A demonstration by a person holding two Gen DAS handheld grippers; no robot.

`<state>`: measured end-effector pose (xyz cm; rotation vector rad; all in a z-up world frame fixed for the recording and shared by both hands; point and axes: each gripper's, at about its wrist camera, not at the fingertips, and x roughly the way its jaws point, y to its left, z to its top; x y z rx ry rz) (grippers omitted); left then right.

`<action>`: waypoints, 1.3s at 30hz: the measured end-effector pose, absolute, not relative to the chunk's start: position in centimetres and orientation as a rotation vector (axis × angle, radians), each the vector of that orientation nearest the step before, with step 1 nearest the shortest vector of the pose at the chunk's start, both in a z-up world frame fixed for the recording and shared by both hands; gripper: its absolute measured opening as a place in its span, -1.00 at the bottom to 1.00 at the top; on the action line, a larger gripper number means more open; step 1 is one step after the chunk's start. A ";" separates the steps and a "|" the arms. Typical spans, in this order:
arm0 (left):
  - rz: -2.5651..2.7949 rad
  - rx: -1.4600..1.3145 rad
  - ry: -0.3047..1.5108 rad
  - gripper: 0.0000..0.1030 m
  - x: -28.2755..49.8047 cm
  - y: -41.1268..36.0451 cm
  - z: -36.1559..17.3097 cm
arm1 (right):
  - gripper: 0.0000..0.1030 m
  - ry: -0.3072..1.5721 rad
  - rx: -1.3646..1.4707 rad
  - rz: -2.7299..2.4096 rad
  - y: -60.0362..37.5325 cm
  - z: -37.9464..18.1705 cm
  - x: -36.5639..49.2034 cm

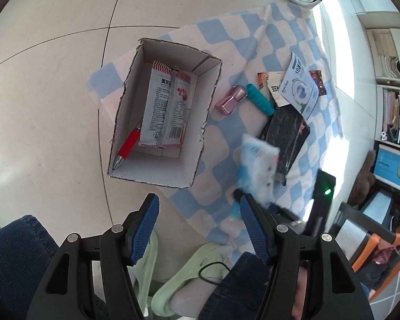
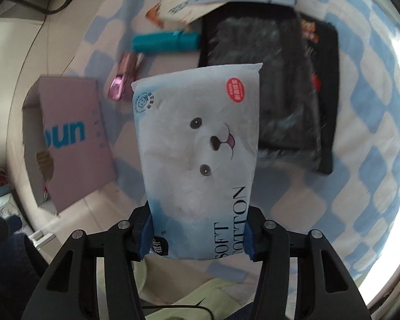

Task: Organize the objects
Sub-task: 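Grasp the white SOFT COTTON pack with the right gripper and lift it, then close the left gripper on the cotton pack while the right gripper releases it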

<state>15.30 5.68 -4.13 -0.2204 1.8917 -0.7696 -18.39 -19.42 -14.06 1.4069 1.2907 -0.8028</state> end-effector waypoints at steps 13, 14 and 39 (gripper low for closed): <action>-0.709 -0.284 1.917 0.20 15.5 8.6 -5.0 | 0.89 1.359 1.335 -1.060 -13.9 -15.8 -22.0; -0.699 -0.285 1.920 0.20 15.7 8.8 -5.1 | 0.89 1.370 1.286 -1.052 -13.8 -15.9 -21.6; -0.980 -0.257 1.747 0.20 12.7 5.1 1.3 | -0.08 0.915 1.392 -0.762 -7.2 -3.3 -31.9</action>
